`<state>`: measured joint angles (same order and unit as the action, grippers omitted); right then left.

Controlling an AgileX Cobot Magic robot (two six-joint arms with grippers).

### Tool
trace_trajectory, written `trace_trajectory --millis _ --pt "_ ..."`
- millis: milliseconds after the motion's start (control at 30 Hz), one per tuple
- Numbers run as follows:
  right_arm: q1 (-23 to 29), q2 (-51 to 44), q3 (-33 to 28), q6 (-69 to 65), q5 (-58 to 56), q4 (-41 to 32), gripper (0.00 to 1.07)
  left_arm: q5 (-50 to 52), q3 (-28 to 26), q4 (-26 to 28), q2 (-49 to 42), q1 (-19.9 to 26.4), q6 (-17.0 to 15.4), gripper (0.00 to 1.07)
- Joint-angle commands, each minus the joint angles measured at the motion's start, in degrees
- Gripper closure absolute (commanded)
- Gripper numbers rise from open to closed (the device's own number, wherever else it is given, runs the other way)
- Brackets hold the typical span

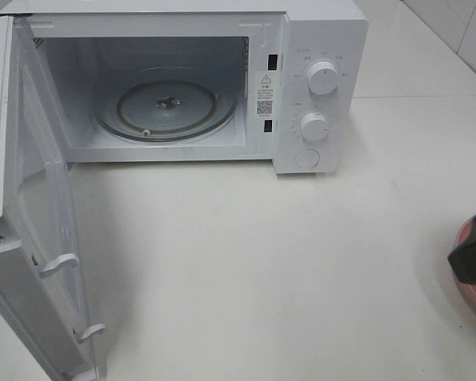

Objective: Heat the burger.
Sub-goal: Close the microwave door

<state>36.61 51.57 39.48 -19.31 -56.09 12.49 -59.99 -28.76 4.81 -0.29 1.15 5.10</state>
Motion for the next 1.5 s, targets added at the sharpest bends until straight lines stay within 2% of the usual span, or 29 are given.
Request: trace_trajectory --millis 33,400,533,567,600,667,700,733,800,833,967,1267,1500 --pt "0.06 -3.78 0.11 2.01 -3.95 -2.29 0.31 0.69 0.17 0.57 -1.15 0.23 -0.11 0.03" --pt "0.06 -23.15 0.06 2.52 -14.61 -1.89 0.31 0.69 0.17 0.57 -1.15 0.23 -0.11 0.03" --pt "-0.92 -28.71 -0.69 2.69 -15.18 -1.72 0.31 0.69 0.17 0.57 -1.15 0.23 -0.11 0.03" --pt "-2.29 -30.6 -1.15 3.15 -15.18 -1.78 0.31 0.69 0.17 0.57 -1.15 0.23 -0.11 0.03" --pt "-6.36 -34.21 -2.35 5.21 -15.18 -1.83 0.31 0.69 0.17 0.57 -1.15 0.23 -0.11 0.03" --pt "-8.31 -35.64 -2.86 6.36 -15.07 -1.89 0.31 0.69 0.17 0.57 -1.15 0.23 -0.11 0.03" --pt "-13.12 -39.08 -4.01 8.94 -15.07 -2.12 0.31 0.69 0.17 0.57 -1.15 0.23 -0.11 0.03" --pt "-13.12 -39.08 -4.01 8.94 -15.07 -2.12 0.31 0.69 0.17 0.57 -1.15 0.23 -0.11 0.03" --pt "-18.56 -43.54 -5.39 11.12 -15.18 -3.27 0.31 0.69 0.17 0.57 -1.15 0.23 -0.11 0.03" --pt "-18.56 -43.54 -5.39 11.12 -15.18 -3.27 0.31 0.69 0.17 0.57 -1.15 0.23 -0.11 0.03" --pt "-25.67 -51.97 -7.33 12.61 -14.44 -6.36 0.31 0.69 0.17 0.57 -1.15 0.23 -0.11 0.03" --pt "-32.03 -53.23 -7.85 15.24 -13.01 -6.59 0.31 0.69 0.17 0.63 -1.15 0.23 -0.11 0.03" --pt "-32.6 -53.23 -9.05 16.16 -4.98 -6.88 0.31 0.69 0.17 0.57 -1.15 0.23 -0.11 0.03"
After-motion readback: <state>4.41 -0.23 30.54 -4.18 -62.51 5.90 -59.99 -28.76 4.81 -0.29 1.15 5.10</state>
